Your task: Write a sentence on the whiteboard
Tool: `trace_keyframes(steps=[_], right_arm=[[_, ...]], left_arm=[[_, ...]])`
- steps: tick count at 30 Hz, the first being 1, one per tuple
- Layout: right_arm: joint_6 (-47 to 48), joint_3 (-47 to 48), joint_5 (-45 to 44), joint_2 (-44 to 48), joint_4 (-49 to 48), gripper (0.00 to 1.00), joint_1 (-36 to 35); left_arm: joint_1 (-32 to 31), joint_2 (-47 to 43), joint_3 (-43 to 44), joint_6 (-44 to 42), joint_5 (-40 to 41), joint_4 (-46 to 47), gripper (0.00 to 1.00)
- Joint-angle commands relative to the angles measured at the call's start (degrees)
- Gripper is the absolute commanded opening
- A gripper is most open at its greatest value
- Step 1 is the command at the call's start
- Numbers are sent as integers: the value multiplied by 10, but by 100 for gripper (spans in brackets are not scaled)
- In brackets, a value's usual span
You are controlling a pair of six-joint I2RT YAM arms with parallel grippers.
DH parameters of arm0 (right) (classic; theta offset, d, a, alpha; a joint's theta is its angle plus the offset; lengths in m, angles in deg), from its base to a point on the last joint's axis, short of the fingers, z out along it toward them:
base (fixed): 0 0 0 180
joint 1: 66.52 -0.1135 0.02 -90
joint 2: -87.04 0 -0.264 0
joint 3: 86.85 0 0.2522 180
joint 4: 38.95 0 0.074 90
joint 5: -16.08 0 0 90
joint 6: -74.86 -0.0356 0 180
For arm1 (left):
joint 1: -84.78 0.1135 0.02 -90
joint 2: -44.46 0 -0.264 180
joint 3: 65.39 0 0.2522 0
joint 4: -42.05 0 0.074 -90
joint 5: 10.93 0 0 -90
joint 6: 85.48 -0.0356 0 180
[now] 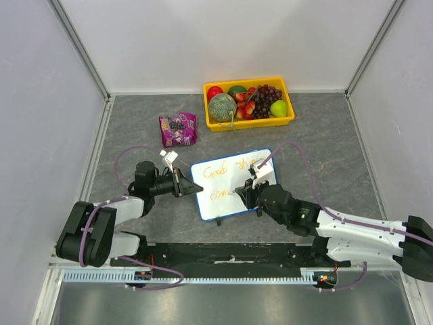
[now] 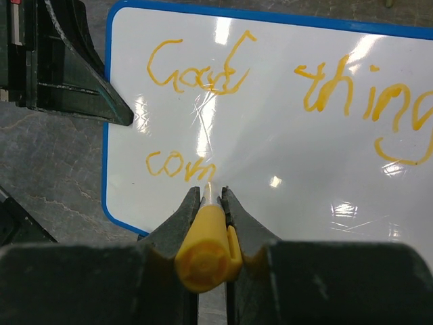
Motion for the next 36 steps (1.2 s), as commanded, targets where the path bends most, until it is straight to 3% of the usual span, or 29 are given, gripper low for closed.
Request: trace_keyframes(steps=[1, 9, 19, 27, 36], right_arm=[[22, 26, 33, 31, 3, 0, 3], [20, 29, 125, 83, -34, 0, 27], [-73, -53, 427, 71, -172, 0, 249], [0, -23, 405, 90, -82, 0, 265], [60, -13, 332, 88, -53, 0, 258]], left_arm=[[3, 1, -3, -31, 88, -51, 2], [3, -10, 1, -33, 112, -62, 2], [8, -18, 8, -26, 170, -92, 2], [35, -41, -3, 2, 227, -123, 2], [39, -19, -3, -1, 198, -106, 2]])
